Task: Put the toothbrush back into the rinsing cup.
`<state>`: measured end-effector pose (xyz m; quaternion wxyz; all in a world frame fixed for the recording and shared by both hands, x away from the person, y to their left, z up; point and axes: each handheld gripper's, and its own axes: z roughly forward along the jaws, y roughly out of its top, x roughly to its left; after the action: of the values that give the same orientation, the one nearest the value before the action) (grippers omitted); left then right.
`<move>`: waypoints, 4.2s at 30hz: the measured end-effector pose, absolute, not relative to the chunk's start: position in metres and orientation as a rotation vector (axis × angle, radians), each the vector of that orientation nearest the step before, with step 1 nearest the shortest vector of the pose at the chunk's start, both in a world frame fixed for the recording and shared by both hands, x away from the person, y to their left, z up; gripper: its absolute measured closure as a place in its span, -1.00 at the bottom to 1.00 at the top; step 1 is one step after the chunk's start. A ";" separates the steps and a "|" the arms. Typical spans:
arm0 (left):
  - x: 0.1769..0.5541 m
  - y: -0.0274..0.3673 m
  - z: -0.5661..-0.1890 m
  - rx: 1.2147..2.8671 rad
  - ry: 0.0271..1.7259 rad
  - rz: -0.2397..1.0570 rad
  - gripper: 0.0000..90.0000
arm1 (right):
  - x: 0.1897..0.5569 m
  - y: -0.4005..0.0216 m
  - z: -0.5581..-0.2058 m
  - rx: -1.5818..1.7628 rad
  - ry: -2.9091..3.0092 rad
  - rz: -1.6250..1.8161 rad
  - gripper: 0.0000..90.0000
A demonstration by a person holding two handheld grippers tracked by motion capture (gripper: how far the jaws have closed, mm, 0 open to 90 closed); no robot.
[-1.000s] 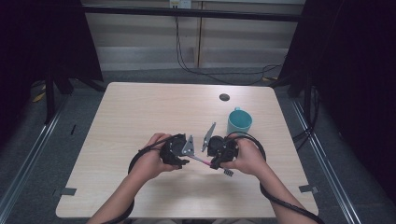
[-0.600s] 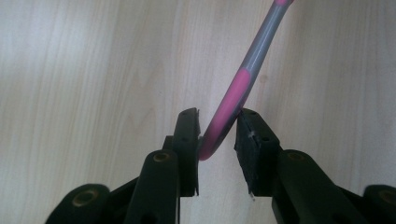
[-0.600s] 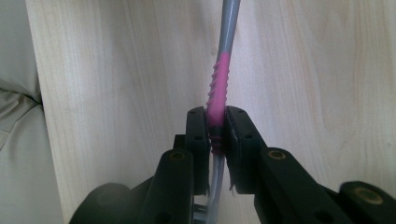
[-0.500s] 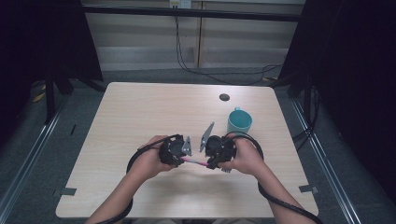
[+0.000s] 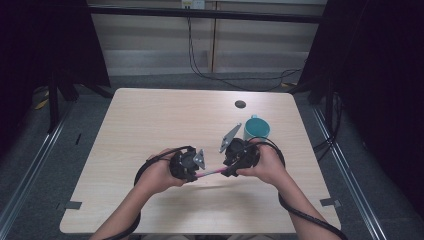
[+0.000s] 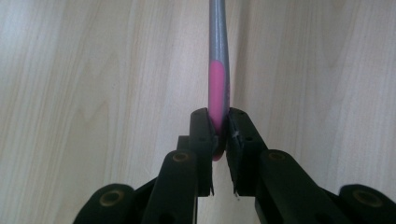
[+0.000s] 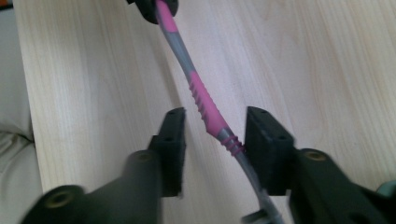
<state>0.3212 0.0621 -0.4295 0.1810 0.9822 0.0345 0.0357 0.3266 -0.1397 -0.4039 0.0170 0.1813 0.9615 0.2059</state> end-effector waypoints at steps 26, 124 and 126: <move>0.333 0.099 -0.430 2.711 0.399 0.053 0.82 | 0.338 -0.176 -0.396 0.876 2.787 0.916 -0.35; 0.332 0.087 -0.435 2.332 0.549 -0.082 0.82 | 0.344 -0.188 -0.416 1.292 2.452 1.637 0.17; 0.331 0.087 -0.435 2.327 0.548 -0.084 0.82 | 0.344 -0.187 -0.416 1.289 2.444 1.636 0.20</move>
<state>0.3314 0.0868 -0.4350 0.3660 0.9053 0.2133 -0.0327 0.3438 -0.1872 -0.4161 -0.0346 0.4014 0.7606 0.5092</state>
